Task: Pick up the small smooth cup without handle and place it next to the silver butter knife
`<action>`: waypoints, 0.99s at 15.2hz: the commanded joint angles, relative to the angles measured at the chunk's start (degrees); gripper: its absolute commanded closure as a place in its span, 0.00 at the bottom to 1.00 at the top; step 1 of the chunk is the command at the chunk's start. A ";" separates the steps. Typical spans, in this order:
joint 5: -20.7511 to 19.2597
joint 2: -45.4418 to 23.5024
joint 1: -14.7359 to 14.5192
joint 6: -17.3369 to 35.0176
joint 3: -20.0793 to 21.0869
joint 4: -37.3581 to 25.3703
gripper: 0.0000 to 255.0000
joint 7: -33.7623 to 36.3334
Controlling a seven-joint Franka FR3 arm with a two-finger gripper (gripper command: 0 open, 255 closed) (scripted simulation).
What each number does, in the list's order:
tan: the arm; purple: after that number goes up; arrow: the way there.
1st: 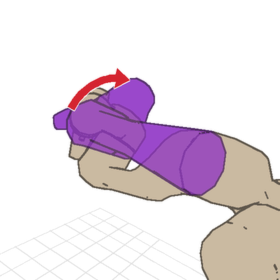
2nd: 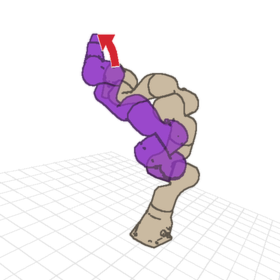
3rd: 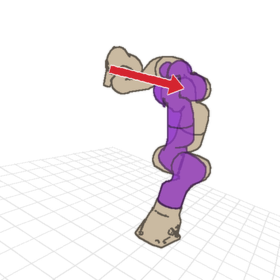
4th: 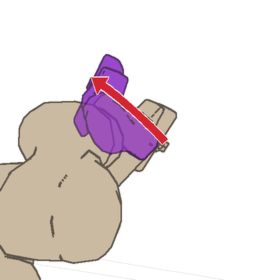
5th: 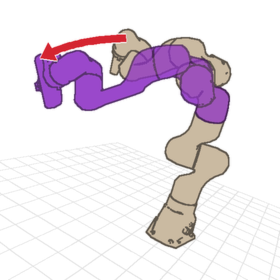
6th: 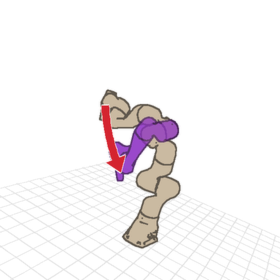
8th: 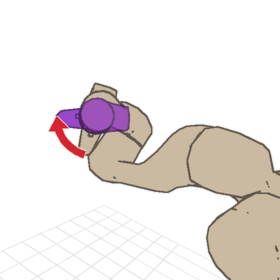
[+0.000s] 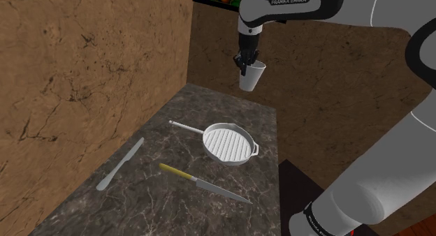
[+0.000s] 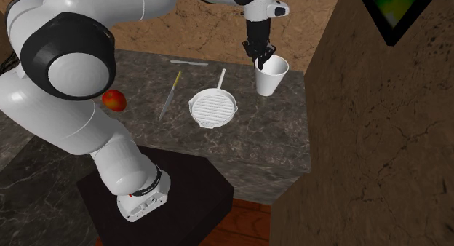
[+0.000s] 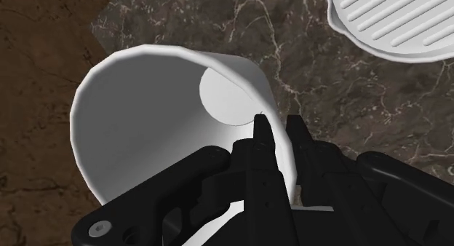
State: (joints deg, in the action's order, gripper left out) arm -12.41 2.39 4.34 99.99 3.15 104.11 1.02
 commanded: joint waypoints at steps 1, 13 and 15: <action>0.03 -0.21 0.05 -1.40 -0.05 -1.65 1.00 -0.41; 2.25 4.22 -7.45 -4.82 8.61 2.49 1.00 14.94; 2.68 4.15 -8.70 -5.50 10.17 2.24 1.00 17.60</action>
State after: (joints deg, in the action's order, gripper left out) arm -9.92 6.47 -3.83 94.56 12.67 106.12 17.37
